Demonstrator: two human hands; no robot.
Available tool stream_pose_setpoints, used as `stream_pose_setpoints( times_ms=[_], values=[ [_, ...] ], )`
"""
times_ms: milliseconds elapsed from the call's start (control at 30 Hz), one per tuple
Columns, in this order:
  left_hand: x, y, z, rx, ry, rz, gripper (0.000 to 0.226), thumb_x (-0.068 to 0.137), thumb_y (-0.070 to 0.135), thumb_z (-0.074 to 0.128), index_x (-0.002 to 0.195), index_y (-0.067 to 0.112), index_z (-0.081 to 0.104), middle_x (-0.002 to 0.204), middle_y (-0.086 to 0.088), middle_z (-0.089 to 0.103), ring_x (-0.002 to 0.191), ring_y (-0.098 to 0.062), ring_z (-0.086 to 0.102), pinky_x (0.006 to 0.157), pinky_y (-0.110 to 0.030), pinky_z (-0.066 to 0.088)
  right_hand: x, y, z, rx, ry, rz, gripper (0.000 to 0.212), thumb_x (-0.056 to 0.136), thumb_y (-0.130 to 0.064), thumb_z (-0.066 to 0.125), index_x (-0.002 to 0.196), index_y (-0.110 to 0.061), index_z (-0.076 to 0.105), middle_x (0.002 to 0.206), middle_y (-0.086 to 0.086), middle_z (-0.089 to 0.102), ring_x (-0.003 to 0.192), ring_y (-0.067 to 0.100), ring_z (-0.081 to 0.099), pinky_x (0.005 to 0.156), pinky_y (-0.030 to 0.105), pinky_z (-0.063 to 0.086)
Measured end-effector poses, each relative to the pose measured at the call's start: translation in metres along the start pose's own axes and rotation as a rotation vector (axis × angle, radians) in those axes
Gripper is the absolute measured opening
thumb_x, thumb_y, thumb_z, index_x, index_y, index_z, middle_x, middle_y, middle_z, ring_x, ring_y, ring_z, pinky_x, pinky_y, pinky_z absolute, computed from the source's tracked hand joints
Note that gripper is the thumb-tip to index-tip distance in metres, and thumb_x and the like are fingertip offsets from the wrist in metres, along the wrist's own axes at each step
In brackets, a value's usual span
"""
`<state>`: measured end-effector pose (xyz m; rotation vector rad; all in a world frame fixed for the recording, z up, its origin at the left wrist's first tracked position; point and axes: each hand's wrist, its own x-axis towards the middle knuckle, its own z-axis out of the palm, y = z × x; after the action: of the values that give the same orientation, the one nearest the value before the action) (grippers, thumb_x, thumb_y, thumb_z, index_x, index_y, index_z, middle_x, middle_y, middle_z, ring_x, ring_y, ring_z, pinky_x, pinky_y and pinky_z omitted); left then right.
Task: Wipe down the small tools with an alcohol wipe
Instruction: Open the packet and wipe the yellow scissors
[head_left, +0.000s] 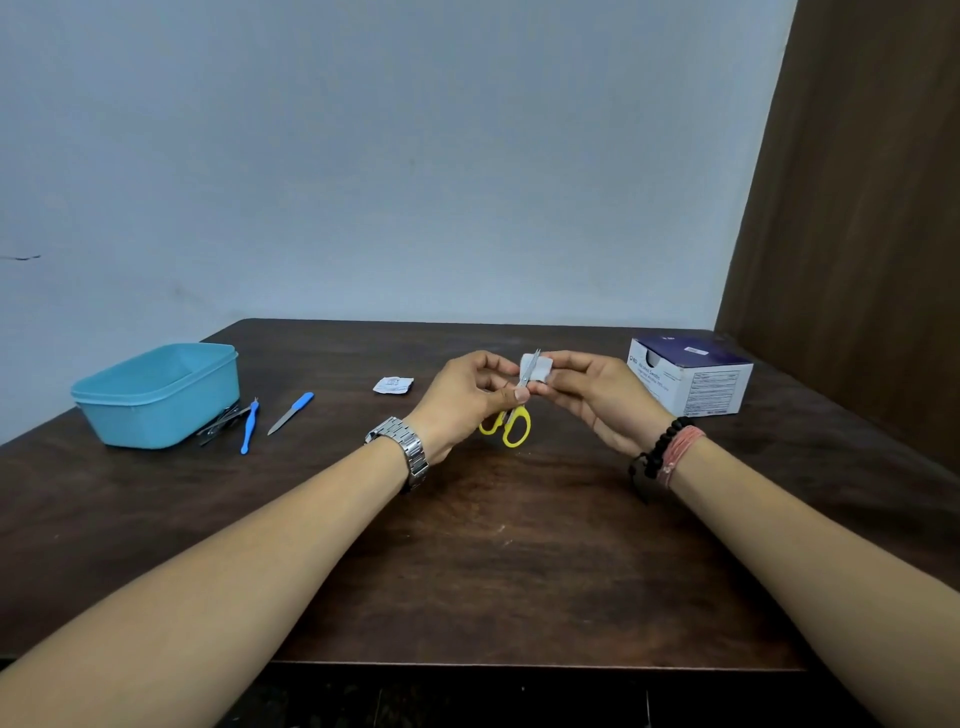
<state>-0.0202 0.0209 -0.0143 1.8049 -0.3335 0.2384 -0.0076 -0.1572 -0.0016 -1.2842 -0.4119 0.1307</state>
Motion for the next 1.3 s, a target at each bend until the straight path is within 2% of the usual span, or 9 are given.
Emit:
stream_pose_setpoints(
  times_ms=[100,300,467,667,767,900,1033,1133,1300],
  values=[
    [0.000,0.000,0.001,0.004,-0.007,-0.004,0.032,0.080,0.015,0.077,0.107,0.010,0.060,0.077,-0.001,0.072,0.068,-0.011,0.066,0.077,-0.032,0.051,-0.001,0.003,-0.001,-0.036,-0.023,-0.004,0.016,0.088,0.008,0.058,0.096,-0.002,0.068,0.084,0.006,0.073,0.076,0.012,0.070,0.074,0.018,0.056],
    [-0.005,0.001,0.005,0.060,-0.125,-0.025,0.014,0.090,0.026,0.066,0.094,0.012,0.067,0.088,-0.011,0.076,0.075,-0.013,0.065,0.074,-0.025,0.047,0.000,0.004,-0.003,-0.108,-0.013,-0.016,0.008,0.087,0.000,0.062,0.092,-0.002,0.068,0.067,0.002,0.068,0.059,0.007,0.061,0.063,0.017,0.054],
    [-0.008,0.004,0.008,0.197,-0.210,0.008,0.033,0.095,0.036,0.058,0.092,0.005,0.069,0.076,0.000,0.070,0.069,-0.010,0.057,0.058,-0.019,0.045,0.003,0.002,-0.004,-0.096,0.020,-0.041,0.006,0.088,-0.002,0.063,0.091,-0.002,0.068,0.067,0.001,0.065,0.062,0.007,0.059,0.063,0.017,0.053],
    [-0.005,-0.003,0.007,0.319,-0.211,0.090,0.025,0.098,0.036,0.052,0.087,0.018,0.065,0.066,0.010,0.065,0.066,-0.010,0.054,0.067,-0.032,0.045,0.003,0.006,-0.003,-0.117,-0.006,-0.004,0.006,0.089,-0.004,0.062,0.091,-0.002,0.068,0.068,0.004,0.065,0.060,0.009,0.059,0.062,0.018,0.053],
    [-0.006,-0.004,0.009,0.335,-0.209,0.103,0.022,0.099,0.035,0.051,0.084,0.025,0.064,0.064,0.011,0.063,0.061,-0.004,0.052,0.068,-0.029,0.043,0.004,0.004,-0.004,-0.093,0.040,-0.034,0.007,0.090,-0.005,0.062,0.090,-0.005,0.069,0.066,0.000,0.066,0.061,0.007,0.059,0.062,0.017,0.052],
    [-0.007,-0.003,0.010,0.351,-0.201,0.109,0.026,0.099,0.034,0.051,0.084,0.016,0.063,0.064,0.010,0.063,0.060,-0.004,0.051,0.068,-0.029,0.042,0.003,0.005,-0.005,-0.105,0.027,-0.018,0.007,0.089,-0.005,0.063,0.091,-0.004,0.069,0.069,0.002,0.065,0.060,0.007,0.059,0.061,0.017,0.052],
    [-0.010,-0.001,0.010,0.354,-0.187,0.123,0.025,0.099,0.033,0.051,0.076,0.025,0.058,0.063,0.011,0.062,0.059,-0.004,0.050,0.067,-0.029,0.040,0.003,0.004,-0.004,-0.112,0.025,-0.015,0.006,0.089,-0.005,0.063,0.091,-0.003,0.069,0.068,0.001,0.065,0.060,0.007,0.059,0.060,0.017,0.051],
    [-0.009,-0.002,0.011,0.363,-0.180,0.125,0.025,0.098,0.035,0.052,0.079,0.020,0.058,0.064,0.011,0.062,0.059,-0.005,0.048,0.066,-0.030,0.039,0.004,0.002,-0.007,-0.069,0.078,-0.053,0.005,0.089,-0.005,0.062,0.089,-0.004,0.067,0.066,-0.002,0.064,0.061,0.007,0.057,0.059,0.017,0.050],
    [-0.009,-0.002,0.010,0.349,-0.184,0.119,0.026,0.099,0.034,0.051,0.084,0.015,0.062,0.065,0.010,0.062,0.056,0.002,0.047,0.064,-0.025,0.037,0.004,0.007,-0.006,-0.130,-0.010,0.027,0.006,0.089,-0.005,0.063,0.091,-0.001,0.067,0.071,0.005,0.064,0.061,0.009,0.058,0.060,0.017,0.051]
  ],
)
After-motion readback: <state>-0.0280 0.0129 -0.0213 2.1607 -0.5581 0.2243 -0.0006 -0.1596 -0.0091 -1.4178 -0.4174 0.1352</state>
